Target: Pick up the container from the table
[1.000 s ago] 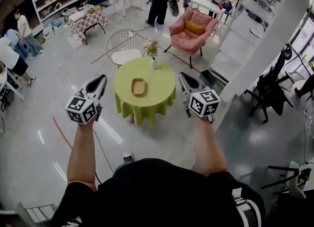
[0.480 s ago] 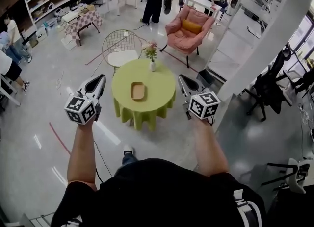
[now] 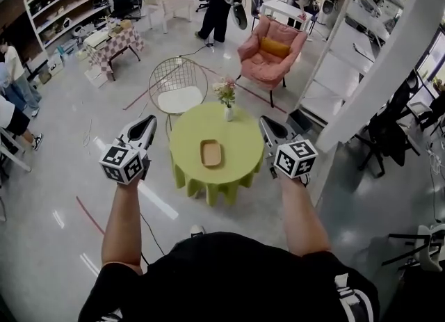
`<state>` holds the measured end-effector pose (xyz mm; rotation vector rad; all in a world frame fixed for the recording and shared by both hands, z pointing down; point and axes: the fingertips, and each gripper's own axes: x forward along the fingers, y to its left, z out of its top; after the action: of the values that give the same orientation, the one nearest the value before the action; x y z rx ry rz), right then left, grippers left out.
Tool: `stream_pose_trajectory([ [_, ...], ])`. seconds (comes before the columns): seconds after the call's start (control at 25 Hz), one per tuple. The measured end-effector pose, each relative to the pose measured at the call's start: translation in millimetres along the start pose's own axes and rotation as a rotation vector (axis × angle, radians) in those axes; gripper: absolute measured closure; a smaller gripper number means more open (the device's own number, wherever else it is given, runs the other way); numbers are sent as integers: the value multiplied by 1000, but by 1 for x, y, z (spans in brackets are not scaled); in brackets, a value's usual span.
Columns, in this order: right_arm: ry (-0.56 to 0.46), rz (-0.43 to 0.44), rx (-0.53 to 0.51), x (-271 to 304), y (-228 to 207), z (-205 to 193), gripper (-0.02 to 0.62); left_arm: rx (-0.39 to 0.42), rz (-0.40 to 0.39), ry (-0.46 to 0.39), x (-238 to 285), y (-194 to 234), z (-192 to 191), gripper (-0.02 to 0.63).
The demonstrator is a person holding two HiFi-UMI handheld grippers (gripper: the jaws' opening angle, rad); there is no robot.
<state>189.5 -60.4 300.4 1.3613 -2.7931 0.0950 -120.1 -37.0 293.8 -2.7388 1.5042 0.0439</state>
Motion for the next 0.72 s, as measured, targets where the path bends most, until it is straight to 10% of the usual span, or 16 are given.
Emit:
stream_pose_trajectory([
  [0.72, -7, -49, 3, 120, 28, 11, 588, -22, -63, -2, 16, 114, -15, 581],
])
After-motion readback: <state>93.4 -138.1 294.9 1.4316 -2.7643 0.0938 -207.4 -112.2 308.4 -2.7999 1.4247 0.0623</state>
